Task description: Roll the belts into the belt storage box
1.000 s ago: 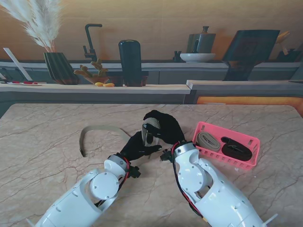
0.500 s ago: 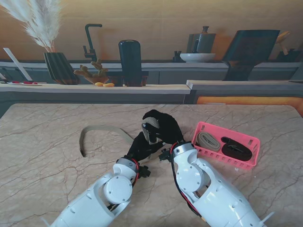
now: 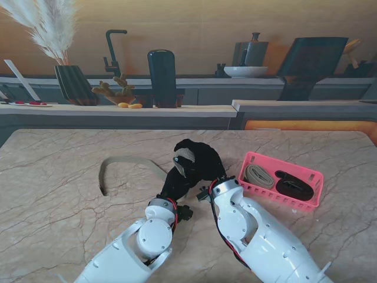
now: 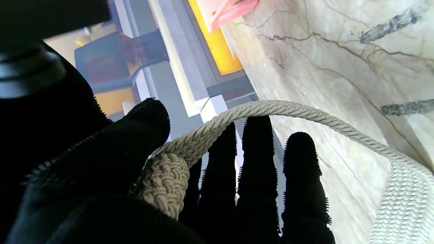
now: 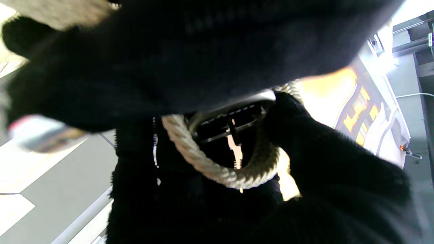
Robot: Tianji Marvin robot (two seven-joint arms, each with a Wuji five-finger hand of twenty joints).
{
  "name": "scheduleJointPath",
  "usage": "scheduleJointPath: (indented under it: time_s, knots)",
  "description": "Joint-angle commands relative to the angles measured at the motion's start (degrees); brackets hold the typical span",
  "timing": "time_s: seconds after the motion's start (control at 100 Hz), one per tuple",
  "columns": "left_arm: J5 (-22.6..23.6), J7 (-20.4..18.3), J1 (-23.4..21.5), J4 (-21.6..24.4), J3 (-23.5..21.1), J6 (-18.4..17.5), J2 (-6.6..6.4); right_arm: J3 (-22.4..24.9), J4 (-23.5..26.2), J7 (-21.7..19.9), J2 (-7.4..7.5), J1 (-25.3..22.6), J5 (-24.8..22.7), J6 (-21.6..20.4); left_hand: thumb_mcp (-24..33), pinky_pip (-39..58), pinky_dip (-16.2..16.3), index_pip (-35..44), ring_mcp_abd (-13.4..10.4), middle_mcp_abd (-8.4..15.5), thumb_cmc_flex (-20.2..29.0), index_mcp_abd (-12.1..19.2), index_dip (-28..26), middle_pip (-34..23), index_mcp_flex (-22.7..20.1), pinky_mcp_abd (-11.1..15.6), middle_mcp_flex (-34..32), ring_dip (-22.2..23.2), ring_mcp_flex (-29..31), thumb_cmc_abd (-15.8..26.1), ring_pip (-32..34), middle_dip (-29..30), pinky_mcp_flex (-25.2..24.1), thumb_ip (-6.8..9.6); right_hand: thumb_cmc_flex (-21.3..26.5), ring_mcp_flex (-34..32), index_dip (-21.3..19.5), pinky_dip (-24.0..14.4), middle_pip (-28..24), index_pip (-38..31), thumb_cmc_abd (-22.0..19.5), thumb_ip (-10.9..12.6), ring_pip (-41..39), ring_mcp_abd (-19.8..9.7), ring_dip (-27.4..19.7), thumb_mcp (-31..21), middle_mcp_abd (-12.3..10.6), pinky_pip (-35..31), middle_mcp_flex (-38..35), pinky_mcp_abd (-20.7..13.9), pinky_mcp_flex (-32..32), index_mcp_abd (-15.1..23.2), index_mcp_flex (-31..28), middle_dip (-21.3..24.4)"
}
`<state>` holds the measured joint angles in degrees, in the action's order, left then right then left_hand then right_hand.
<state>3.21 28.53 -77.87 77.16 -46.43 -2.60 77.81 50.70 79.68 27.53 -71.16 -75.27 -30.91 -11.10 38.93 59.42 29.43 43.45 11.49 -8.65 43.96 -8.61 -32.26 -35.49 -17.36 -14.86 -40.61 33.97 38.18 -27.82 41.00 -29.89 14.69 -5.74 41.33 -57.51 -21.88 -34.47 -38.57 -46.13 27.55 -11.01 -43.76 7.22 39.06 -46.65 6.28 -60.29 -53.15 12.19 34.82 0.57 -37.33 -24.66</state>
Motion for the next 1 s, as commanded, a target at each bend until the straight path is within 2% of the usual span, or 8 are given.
scheduleJointPath:
  time_s: [0.0, 0.24, 0.48, 0.55, 0.59, 0.66, 0.88, 0.99]
  knots:
    - [-1.5, 0.9, -0.2, 1.3, -0.5, 0.2, 1.13, -0.6, -0.3, -0.1, -0.08, -0.6, -0.3, -0.4, -2.9, 2.9, 1.6, 3.2, -0.5, 2.0, 3.0, 2.4, -1.1, -1.3, -2.0, 0.1, -3.1, 1.8, 2.5, 5.0, 2.4, -3.7, 1.1, 0.52, 6.6, -0.6, -2.3, 1.4, -3.8, -7.8, -5.5, 4.4, -2.7, -3.4, 0.8, -7.9, -0.7, 2.0, -1.6, -0.5, -1.4, 12.3, -3.7, 0.1]
    - [-4.6, 3.6, -0.5, 1.5, -1.3, 0.9, 2.31, 0.1, 0.5, -0.6, 0.16, -1.6, -0.4, 1.7, -6.5, 5.0, 2.3, 7.4, -1.1, 3.0, 9.0, 4.0, 1.6, 1.3, -2.5, 1.0, -7.8, 2.9, 4.7, 6.9, 5.0, -7.8, 2.8, -0.09, 5.8, 2.3, -1.4, 1.3, -4.4, -7.9, -4.0, 5.1, -2.5, -1.3, 0.4, -6.9, 0.7, 1.6, -0.7, 3.9, -6.3, 10.0, -1.8, 1.1]
    - [-3.4, 2.6, 0.2, 0.5, -1.2, -0.7, 1.83, 1.8, 5.0, -7.4, 1.93, -3.6, -0.5, 6.8, -14.2, 6.3, 2.8, 13.3, -1.9, 3.5, 18.8, 8.7, 0.9, 0.3, -2.6, 0.6, -9.0, 7.1, 5.3, 10.7, 8.7, -18.1, 3.2, -1.14, -0.1, 7.7, 3.9, 0.4, -3.6, -6.0, -2.5, 6.2, -0.3, 1.9, -0.8, 5.7, 4.0, 0.4, 3.7, 6.0, -11.4, 3.1, 3.7, 1.8]
    - [-2.8, 0.8, 0.3, 0.3, -1.2, -1.8, 1.20, 2.9, 6.9, -11.4, 3.00, -4.2, -1.0, 8.1, -26.3, 7.8, 3.7, 15.9, -1.7, 3.4, 26.0, 11.1, -5.0, -5.4, -3.9, -0.2, -8.4, 11.1, 6.3, 15.7, 10.9, -21.9, 3.5, -0.39, -5.0, 9.5, -1.5, -0.6, -1.3, 4.3, -2.4, 7.4, 1.0, 1.7, -0.7, 6.4, 4.2, 1.2, 6.2, 5.5, -12.4, 1.6, 3.5, 1.6]
    - [-2.5, 0.4, 0.4, 0.1, -1.1, -2.3, 1.04, 3.7, 8.0, -14.3, 3.72, -4.5, -1.0, 8.4, -27.8, 8.5, 4.1, 17.5, -1.4, 3.2, 27.2, 11.6, -7.4, -7.4, -3.4, -0.7, -8.1, 12.4, 6.6, 16.4, 12.4, -24.1, 3.5, -0.22, -7.9, 10.8, -7.4, -1.4, 0.2, 11.3, -3.6, 9.2, 1.7, 1.4, -0.5, 7.3, 4.2, 1.9, 8.4, 4.7, -13.0, 0.7, 4.3, 1.6]
    - [-1.8, -0.6, 0.6, -0.2, -1.0, -2.6, 0.63, 5.3, 9.7, -18.6, 4.70, -5.0, -0.2, 8.1, -28.2, 9.8, 4.8, 18.7, -1.6, 3.3, 27.3, 12.1, -11.2, -9.6, -3.1, -1.0, -8.2, 14.7, 7.4, 16.6, 14.7, -27.2, 3.9, 0.23, -9.0, 12.6, -8.0, -1.5, 1.9, 13.8, -2.7, 9.3, 2.4, 0.9, -0.5, 8.4, 4.4, 2.5, 11.5, 3.6, -14.3, 0.2, 7.6, 2.1]
    - [-3.3, -6.2, 0.2, 0.5, -1.7, -3.7, -1.08, 10.3, 12.7, -27.7, 6.37, -6.2, 5.5, 6.7, -8.3, 9.4, 5.4, 19.0, 0.8, 2.4, 16.9, 10.5, -17.9, -8.7, -5.3, -3.2, -10.8, 16.2, 8.8, 9.8, 13.9, -29.2, 4.3, -0.32, -10.0, 13.4, -9.4, -3.8, 5.2, 17.8, -2.3, 9.5, 3.3, -0.2, 0.1, 11.5, 4.3, 4.2, 13.7, 1.3, -13.9, 0.3, 10.5, 2.2]
    - [-3.5, -6.7, 0.1, 0.7, -2.0, -4.1, -1.32, 12.0, 13.1, -30.5, 6.45, -6.6, 11.3, 7.0, 0.3, 8.8, 4.5, 19.7, 1.6, 2.3, 15.8, 9.9, -18.1, -0.9, -6.1, -3.3, -13.7, 12.6, 9.9, 5.6, 10.3, -26.3, 5.8, -0.40, -2.1, 10.7, -10.8, -5.9, 4.4, 17.3, -6.0, 10.1, 3.1, -0.7, 0.8, 11.7, 3.8, 4.4, 10.8, 0.1, -10.8, 0.8, 8.3, 1.3]
